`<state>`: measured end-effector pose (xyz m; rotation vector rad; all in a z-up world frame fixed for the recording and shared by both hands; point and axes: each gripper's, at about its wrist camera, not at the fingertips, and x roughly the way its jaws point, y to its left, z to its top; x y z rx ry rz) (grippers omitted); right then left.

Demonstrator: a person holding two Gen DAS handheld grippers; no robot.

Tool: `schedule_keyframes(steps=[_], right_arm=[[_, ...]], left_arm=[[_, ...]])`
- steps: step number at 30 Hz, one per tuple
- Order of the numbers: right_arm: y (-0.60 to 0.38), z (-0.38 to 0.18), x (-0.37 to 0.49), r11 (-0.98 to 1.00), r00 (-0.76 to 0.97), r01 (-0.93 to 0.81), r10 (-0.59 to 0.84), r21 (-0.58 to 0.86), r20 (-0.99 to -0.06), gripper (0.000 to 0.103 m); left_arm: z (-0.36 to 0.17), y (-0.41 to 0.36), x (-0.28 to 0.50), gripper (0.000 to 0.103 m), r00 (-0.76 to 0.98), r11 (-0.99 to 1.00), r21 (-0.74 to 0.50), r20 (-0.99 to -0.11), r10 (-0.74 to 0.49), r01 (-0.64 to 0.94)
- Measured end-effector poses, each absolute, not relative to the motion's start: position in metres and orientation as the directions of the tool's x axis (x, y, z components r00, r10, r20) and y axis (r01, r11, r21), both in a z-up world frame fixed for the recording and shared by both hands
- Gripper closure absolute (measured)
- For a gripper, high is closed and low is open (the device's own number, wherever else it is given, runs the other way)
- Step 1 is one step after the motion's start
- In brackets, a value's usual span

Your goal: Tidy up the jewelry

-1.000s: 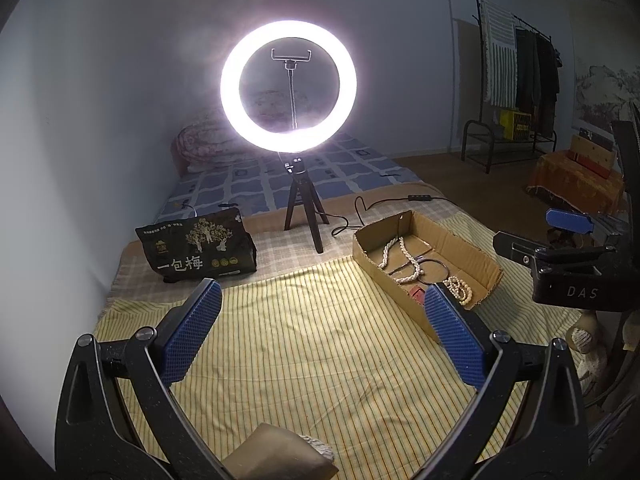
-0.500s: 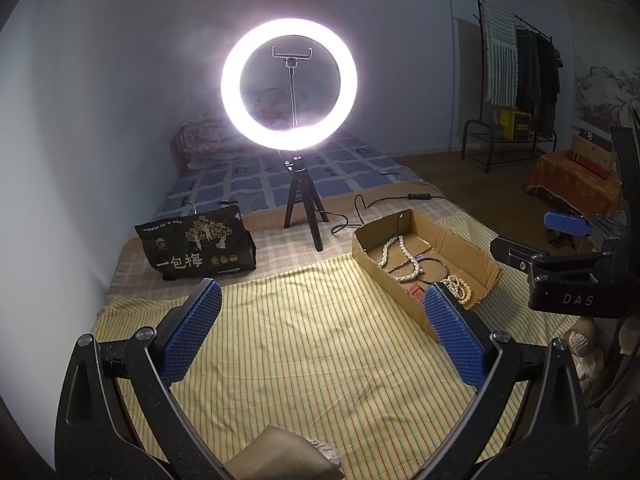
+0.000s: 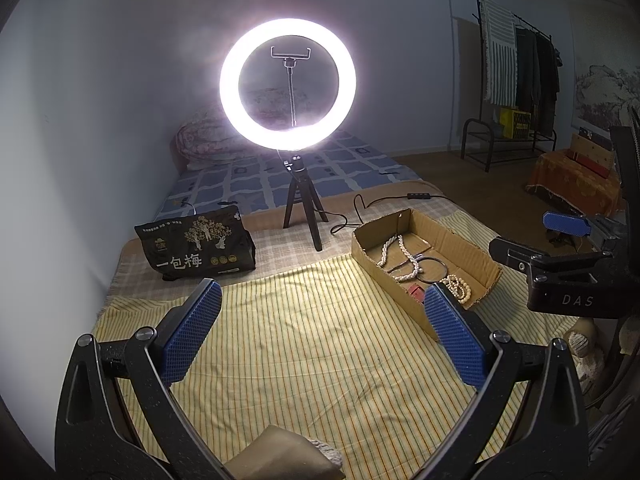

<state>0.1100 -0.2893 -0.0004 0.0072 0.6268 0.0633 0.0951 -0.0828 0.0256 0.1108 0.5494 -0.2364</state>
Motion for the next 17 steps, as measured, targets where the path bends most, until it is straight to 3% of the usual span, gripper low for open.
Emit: schedule_keyframes(steps=[17], right_arm=[[-0.2882, -0.0027, 0.1099, 0.998, 0.805, -0.061, 0.063, 0.022, -0.59, 0.0]], left_arm=[[0.0252, -0.0858, 0.0888, 0.0, 0.843, 0.966, 0.071, -0.507, -0.179, 0.247]])
